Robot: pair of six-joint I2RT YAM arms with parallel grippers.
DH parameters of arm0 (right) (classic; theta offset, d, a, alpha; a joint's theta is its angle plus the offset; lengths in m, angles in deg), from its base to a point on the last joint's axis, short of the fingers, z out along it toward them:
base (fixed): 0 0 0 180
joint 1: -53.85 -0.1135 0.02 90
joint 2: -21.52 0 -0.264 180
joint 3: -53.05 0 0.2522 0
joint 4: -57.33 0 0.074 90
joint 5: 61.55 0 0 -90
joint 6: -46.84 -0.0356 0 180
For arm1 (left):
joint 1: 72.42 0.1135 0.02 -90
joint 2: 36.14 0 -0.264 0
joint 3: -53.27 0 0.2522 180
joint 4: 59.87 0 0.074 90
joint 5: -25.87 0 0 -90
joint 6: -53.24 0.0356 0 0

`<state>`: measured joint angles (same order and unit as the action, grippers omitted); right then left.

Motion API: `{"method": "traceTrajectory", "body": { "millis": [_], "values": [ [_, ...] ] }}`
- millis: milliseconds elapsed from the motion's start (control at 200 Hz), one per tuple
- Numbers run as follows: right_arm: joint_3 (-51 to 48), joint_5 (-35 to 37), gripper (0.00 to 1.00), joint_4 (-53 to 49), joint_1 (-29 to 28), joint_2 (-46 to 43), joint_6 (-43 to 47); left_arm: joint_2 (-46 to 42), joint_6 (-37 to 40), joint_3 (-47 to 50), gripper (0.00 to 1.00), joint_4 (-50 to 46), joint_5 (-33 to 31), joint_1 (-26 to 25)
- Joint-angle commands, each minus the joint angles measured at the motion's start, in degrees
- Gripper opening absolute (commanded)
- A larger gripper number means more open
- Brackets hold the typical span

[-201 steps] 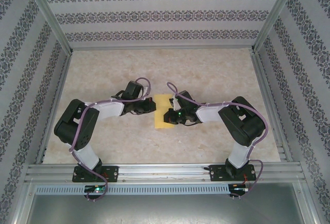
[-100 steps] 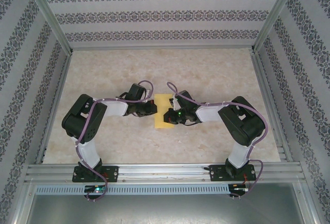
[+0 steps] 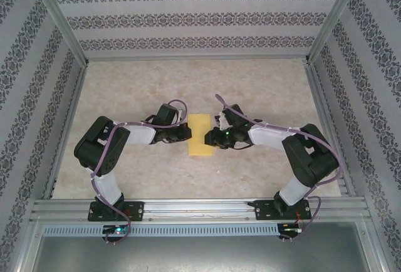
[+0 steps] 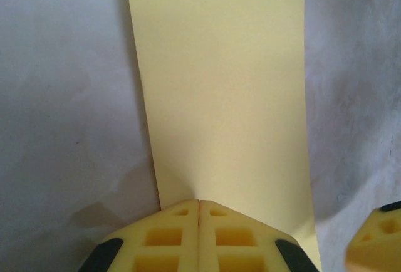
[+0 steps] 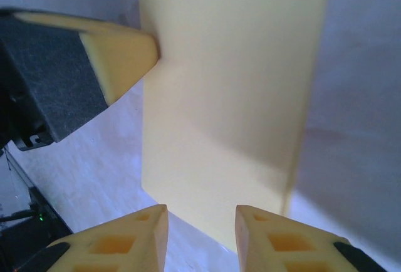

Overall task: Fold a paper plane with a square sheet of paper (fold left side to right side)
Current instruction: Fold the triangle a second time at the center of the table.

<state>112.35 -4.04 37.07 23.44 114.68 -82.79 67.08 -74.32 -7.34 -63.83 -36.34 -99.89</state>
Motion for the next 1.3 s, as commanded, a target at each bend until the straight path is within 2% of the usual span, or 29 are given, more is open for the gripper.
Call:
{"method": "traceTrajectory", "body": {
  "millis": [0,205,730,1294],
  "values": [
    [-1.84,-0.7,0.37,-6.68,1.27,-1.99,3.16,0.06,-0.82,2.33,0.0,-3.39,-2.4,-1.19],
    [-4.23,-3.35,0.4,-3.17,0.56,-1.81,0.98,-0.12,-1.02,2.82,0.0,-2.77,-2.49,-1.54],
    [-3.88,-3.54,0.39,1.14,-0.6,1.93,-1.14,-0.21,-0.76,2.93,0.0,-2.84,-3.0,-1.6],
    [-2.79,-5.25,0.34,5.68,0.93,3.37,-2.54,-0.09,-0.67,2.98,0.0,-2.09,-2.14,-1.72]
  ]
}}
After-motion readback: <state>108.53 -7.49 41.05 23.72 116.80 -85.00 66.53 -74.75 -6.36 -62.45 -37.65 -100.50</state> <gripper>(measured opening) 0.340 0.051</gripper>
